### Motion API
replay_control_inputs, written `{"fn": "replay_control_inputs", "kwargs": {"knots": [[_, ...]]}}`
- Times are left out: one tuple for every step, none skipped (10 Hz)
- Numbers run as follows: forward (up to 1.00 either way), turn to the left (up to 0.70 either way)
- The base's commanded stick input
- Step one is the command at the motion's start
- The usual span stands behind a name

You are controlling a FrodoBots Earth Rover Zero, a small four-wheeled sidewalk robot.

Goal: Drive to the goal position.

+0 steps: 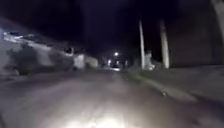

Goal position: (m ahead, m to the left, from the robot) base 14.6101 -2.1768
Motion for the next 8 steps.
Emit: {"fn": "replay_control_inputs", "kwargs": {"knots": [[0.70, 0.00], [0.70, 0.00], [0.70, 0.00], [0.70, 0.00], [0.70, 0.00], [0.70, 0.00], [0.70, 0.00], [0.70, 0.00]]}}
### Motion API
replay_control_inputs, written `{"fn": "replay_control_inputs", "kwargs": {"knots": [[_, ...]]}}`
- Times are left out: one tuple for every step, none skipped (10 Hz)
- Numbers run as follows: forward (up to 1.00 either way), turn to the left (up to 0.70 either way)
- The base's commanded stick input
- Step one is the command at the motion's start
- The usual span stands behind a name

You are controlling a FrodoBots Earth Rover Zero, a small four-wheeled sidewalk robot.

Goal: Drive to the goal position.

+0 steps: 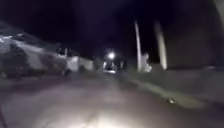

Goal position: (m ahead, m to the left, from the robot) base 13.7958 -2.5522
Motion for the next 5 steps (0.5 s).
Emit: {"fn": "replay_control_inputs", "kwargs": {"knots": [[0.70, 0.00], [0.70, 0.00], [0.70, 0.00], [0.70, 0.00], [0.70, 0.00]]}}
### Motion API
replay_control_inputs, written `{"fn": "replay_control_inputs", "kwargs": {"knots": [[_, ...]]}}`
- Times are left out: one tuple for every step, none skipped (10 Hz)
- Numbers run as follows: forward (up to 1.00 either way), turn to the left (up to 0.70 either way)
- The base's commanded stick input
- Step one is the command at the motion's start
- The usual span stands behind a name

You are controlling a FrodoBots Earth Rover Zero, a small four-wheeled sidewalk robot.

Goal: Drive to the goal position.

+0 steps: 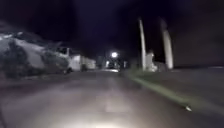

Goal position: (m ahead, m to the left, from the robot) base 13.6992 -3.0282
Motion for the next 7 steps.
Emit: {"fn": "replay_control_inputs", "kwargs": {"knots": [[0.70, 0.00], [0.70, 0.00], [0.70, 0.00], [0.70, 0.00], [0.70, 0.00], [0.70, 0.00], [0.70, 0.00]]}}
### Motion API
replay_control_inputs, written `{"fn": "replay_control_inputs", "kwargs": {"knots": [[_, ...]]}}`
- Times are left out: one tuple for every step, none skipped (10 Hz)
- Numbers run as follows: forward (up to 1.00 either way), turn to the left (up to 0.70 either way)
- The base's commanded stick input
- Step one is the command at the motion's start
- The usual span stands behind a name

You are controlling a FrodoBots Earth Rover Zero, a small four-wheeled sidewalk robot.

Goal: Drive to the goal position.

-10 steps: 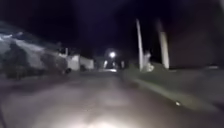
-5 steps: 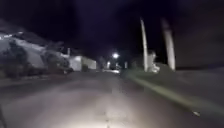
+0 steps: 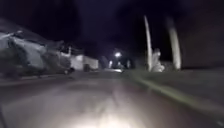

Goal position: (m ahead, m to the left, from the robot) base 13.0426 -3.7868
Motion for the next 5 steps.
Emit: {"fn": "replay_control_inputs", "kwargs": {"knots": [[0.70, 0.00], [0.70, 0.00], [0.70, 0.00], [0.70, 0.00], [0.70, -0.07]]}}
